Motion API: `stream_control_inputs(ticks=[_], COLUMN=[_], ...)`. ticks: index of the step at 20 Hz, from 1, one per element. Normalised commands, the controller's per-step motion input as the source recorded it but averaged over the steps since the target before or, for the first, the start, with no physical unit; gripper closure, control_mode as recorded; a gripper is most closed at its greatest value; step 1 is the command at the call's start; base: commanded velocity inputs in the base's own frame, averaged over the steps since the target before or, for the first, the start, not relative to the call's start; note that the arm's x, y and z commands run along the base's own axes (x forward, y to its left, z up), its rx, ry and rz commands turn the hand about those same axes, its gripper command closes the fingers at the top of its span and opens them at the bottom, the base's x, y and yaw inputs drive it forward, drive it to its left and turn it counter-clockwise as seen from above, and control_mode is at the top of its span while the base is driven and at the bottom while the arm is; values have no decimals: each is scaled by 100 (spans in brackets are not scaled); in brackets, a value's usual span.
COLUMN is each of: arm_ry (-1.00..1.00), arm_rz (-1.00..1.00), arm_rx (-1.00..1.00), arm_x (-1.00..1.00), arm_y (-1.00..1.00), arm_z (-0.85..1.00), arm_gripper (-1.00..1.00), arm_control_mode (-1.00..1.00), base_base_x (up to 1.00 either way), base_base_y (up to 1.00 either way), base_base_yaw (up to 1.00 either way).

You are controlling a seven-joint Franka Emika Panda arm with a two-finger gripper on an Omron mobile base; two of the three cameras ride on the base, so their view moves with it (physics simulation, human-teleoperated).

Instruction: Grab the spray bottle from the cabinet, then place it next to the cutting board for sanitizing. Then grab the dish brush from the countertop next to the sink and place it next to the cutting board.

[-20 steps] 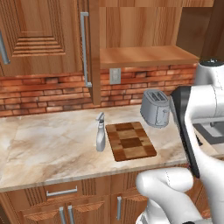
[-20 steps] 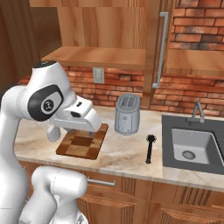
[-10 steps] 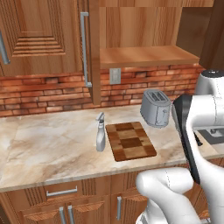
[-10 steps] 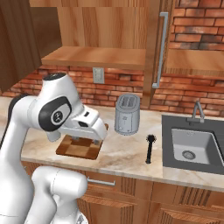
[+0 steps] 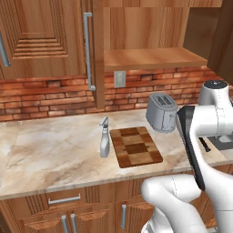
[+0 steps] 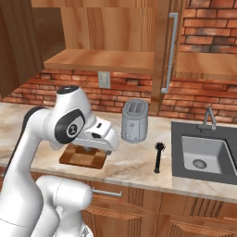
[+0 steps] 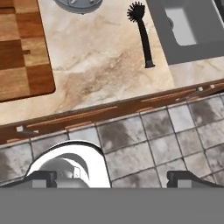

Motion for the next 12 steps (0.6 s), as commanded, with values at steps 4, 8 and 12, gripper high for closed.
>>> stream_control_inputs(ticks=[4,8,12], arm_ry=[0,0,0], arm_rz=[0,0,0], arm_rx=[0,0,0], arm_x=[43,46,46], arm_y=[-7,-24,-30], arm_z=[-31,-28,-24], arm_gripper=[-100,-100,-100], arm_control_mode=[-100,-100,-100], base_base_x=[0,0,0], base_base_y=[0,0,0], base_base_yaw=[0,0,0])
